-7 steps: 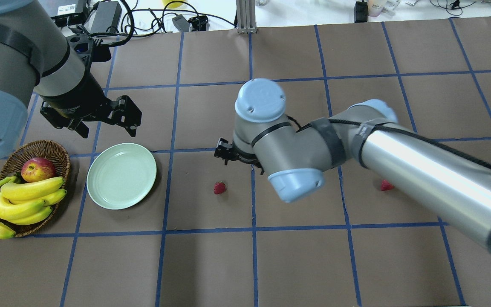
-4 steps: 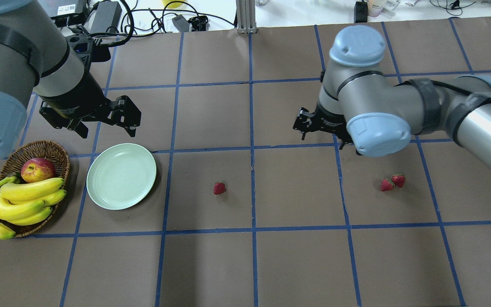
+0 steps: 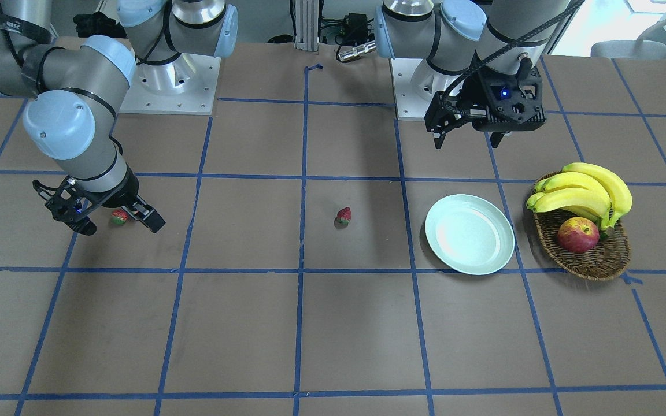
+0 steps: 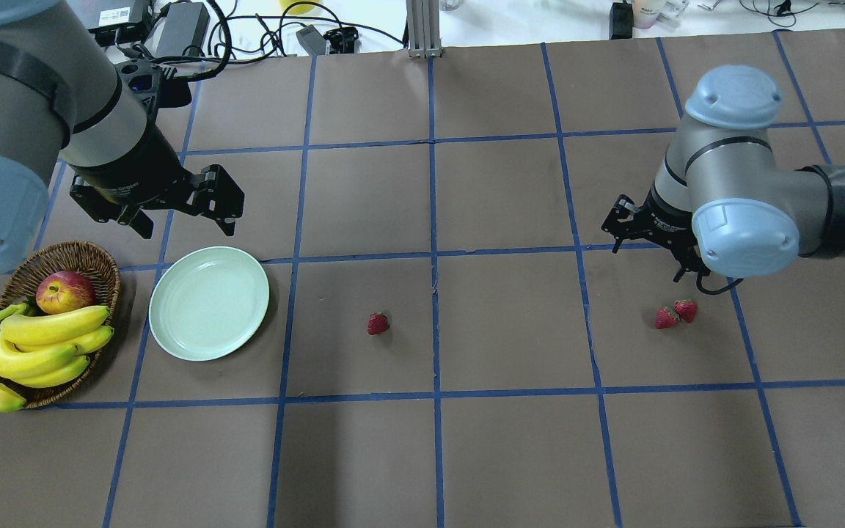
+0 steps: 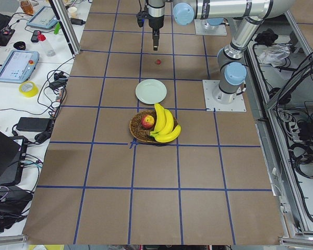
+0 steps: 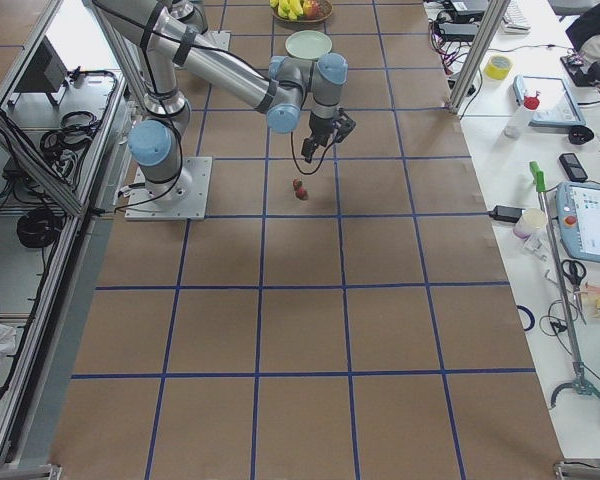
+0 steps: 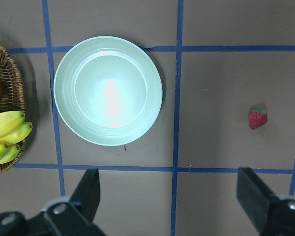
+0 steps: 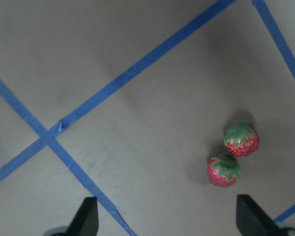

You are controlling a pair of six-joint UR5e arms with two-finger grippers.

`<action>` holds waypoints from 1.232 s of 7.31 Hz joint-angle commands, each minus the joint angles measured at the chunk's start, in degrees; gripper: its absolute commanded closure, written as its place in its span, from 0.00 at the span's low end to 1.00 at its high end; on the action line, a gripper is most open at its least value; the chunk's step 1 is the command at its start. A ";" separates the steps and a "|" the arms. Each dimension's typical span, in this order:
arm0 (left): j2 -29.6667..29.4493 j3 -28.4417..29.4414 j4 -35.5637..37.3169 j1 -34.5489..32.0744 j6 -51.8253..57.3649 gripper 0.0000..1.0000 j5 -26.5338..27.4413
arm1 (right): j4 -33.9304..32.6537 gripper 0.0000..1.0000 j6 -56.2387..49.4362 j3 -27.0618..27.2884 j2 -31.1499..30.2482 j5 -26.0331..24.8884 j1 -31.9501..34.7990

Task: Collect all strawberries into plate
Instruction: 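Move the right gripper to the strawberry pair and grasp one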

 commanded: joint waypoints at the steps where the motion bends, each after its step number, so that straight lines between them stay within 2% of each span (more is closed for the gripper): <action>1: 0.04 -0.01 -0.07 0.00 0.07 0.00 0.17 | -4.09 0.04 7.11 3.24 0.58 -0.51 -1.18; 3: 0.13 -0.01 -0.16 0.00 0.07 0.00 0.26 | -12.09 0.02 8.27 9.56 1.19 -1.73 -2.93; 6: 0.13 -0.10 -0.24 0.00 0.16 0.00 0.26 | -12.12 0.00 6.69 11.17 1.11 -1.92 -5.75; 7: 0.13 -0.10 -0.16 0.00 0.16 0.00 0.26 | -12.03 0.04 6.60 11.17 1.19 -1.92 -5.75; 8: 0.13 -0.10 -0.16 0.00 0.34 0.00 0.26 | -12.56 0.31 6.77 10.91 1.37 -1.48 -5.75; 9: 0.13 -0.10 -0.16 0.00 0.42 0.00 0.26 | -12.65 0.44 6.95 10.91 1.63 -1.05 -5.75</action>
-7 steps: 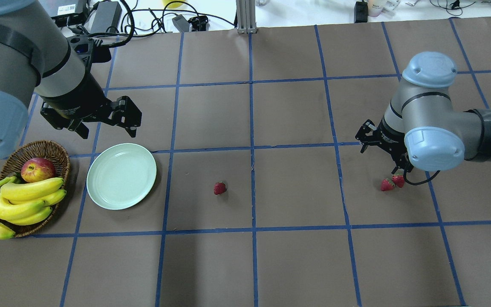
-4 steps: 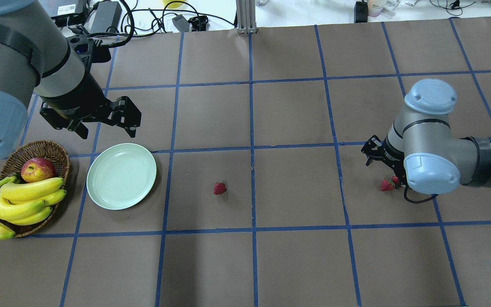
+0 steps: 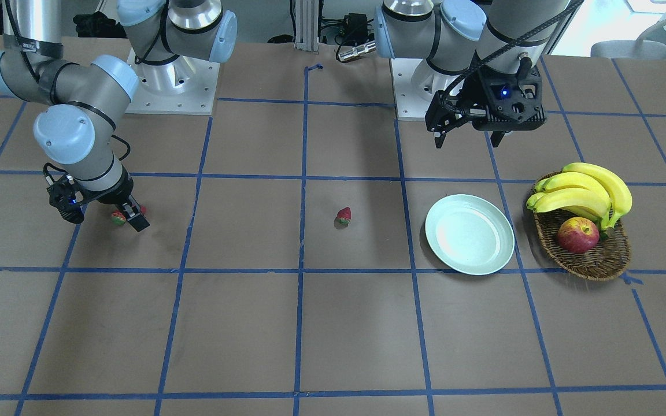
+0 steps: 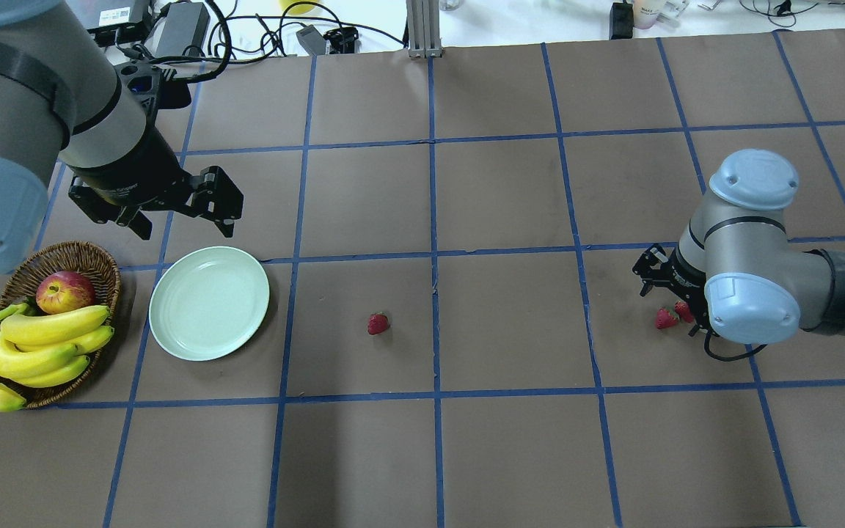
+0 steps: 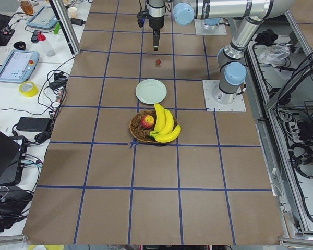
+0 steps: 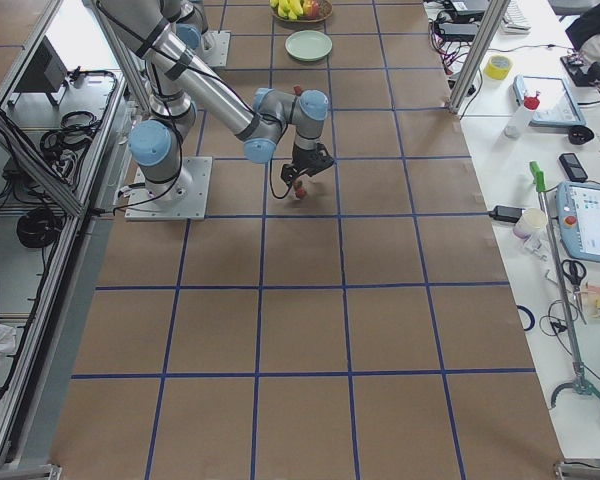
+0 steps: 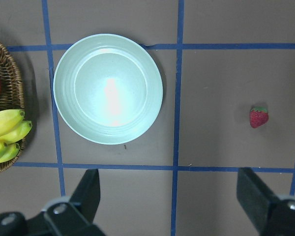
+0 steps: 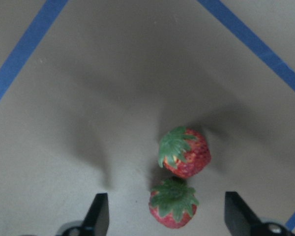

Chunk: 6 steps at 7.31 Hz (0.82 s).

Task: Collect all strawberries into plate
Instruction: 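Move the right gripper to the strawberry pair and grasp one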

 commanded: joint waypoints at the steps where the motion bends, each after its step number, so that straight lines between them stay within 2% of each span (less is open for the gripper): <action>1: 0.00 -0.01 0.01 0.00 0.13 0.00 0.00 | -0.16 0.60 0.01 -0.08 0.28 0.49 -0.03; 3: 0.00 -0.01 0.01 0.00 0.22 0.00 0.00 | 0.46 0.83 -0.60 -0.51 1.41 -0.38 -0.03; 4: 0.00 -0.01 0.01 0.00 0.22 0.00 0.00 | 1.94 0.88 -0.78 -2.52 1.07 0.05 -0.03; 5: 0.00 -0.09 0.01 0.00 0.22 0.00 0.09 | 9.09 0.92 -4.17 -7.32 0.46 0.58 1.62; 6: 0.00 -0.18 0.01 0.00 0.22 0.00 0.00 | 18.30 0.95 -7.25 -14.51 -0.07 0.76 6.25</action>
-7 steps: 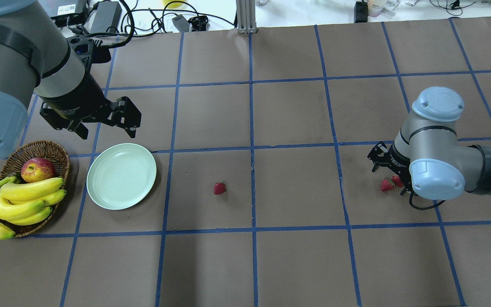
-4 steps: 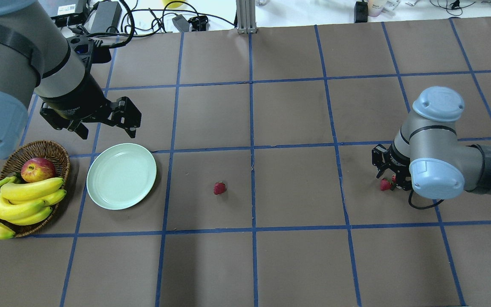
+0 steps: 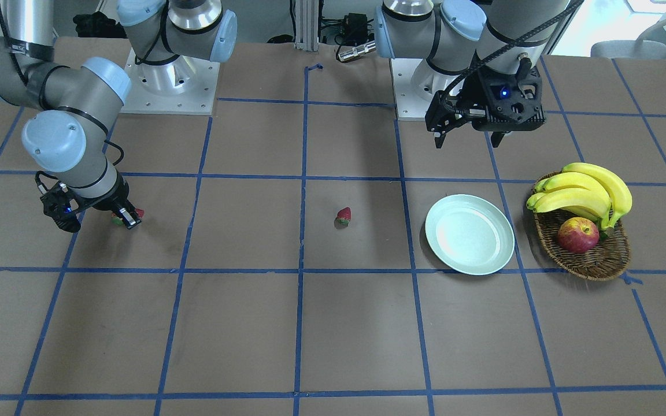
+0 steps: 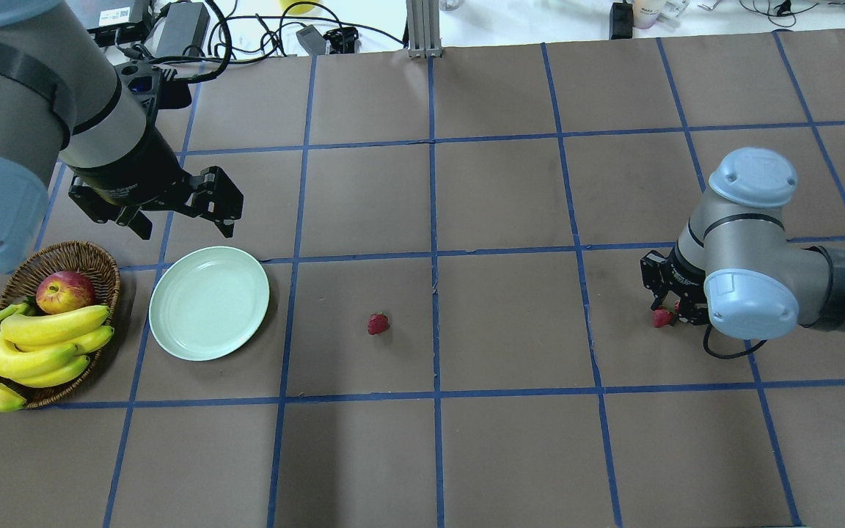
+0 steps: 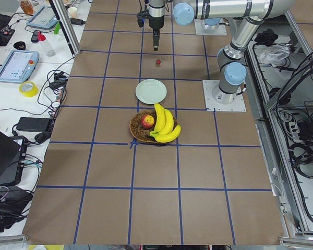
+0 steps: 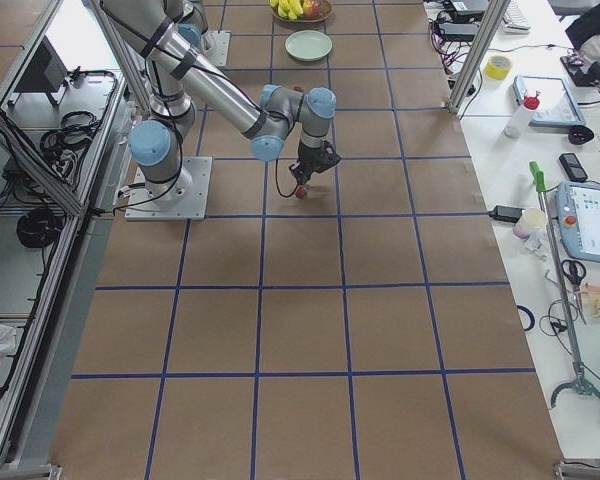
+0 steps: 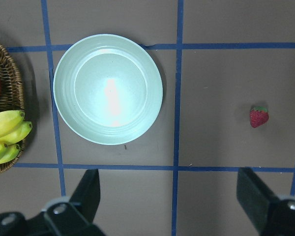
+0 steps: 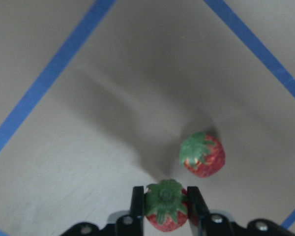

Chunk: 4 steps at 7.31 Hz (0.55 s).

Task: Collect all strawberries into plate
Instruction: 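Carry the strawberry beside the first one and open the right gripper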

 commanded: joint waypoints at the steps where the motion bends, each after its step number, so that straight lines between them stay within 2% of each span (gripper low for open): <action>1: 0.00 -0.18 0.00 0.00 0.00 0.00 0.05 | 15.50 0.98 -3.41 -13.80 -0.59 1.59 11.46; 3: 0.00 -0.18 0.00 0.00 0.00 0.00 0.05 | 15.13 0.97 -4.36 -16.49 0.99 6.75 22.91; 4: 0.00 -0.18 0.00 0.00 0.00 0.00 0.05 | 12.07 0.98 -7.16 -17.37 2.13 7.30 27.05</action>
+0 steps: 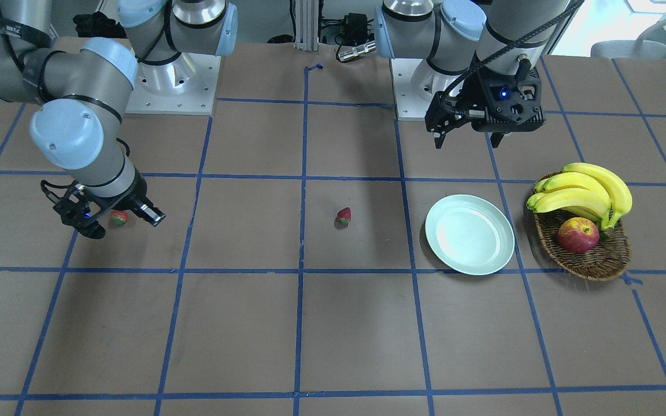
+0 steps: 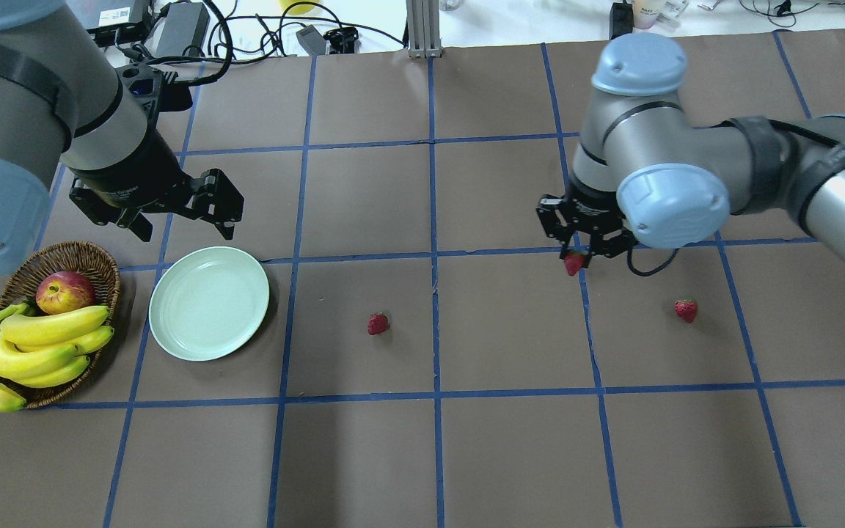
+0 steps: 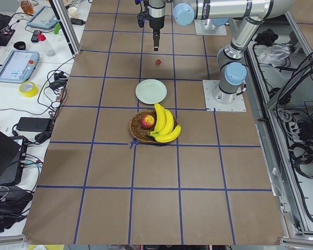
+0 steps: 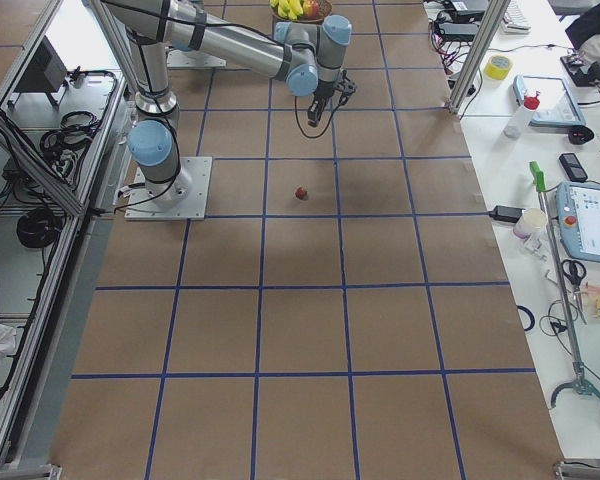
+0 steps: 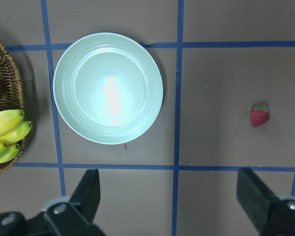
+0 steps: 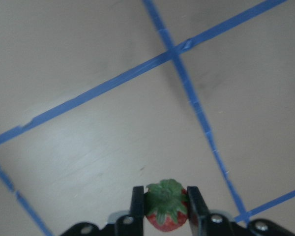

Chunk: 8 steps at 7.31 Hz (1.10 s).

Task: Collect all strawberries into plate
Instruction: 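Carry the strawberry beside the first one and open the right gripper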

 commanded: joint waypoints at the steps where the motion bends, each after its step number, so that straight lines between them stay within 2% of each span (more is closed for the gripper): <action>1: 0.00 -0.01 0.00 0.00 0.00 0.00 0.00 | -7.63 0.98 -2.62 -2.31 4.57 3.19 11.59; 2: 0.00 0.08 0.00 0.00 0.00 0.00 0.00 | -16.30 0.98 1.99 -3.62 10.70 3.56 15.47; 4: 0.00 0.08 0.09 0.00 0.00 0.00 0.00 | -19.64 0.98 4.67 -10.38 19.43 4.09 18.84; 7: 0.00 0.08 0.09 0.00 0.00 0.00 0.00 | -20.87 0.97 12.11 -12.07 20.60 4.96 21.21; 8: 0.00 0.08 0.09 0.00 0.00 0.00 -0.08 | -20.87 0.97 17.02 -11.64 20.78 9.06 21.22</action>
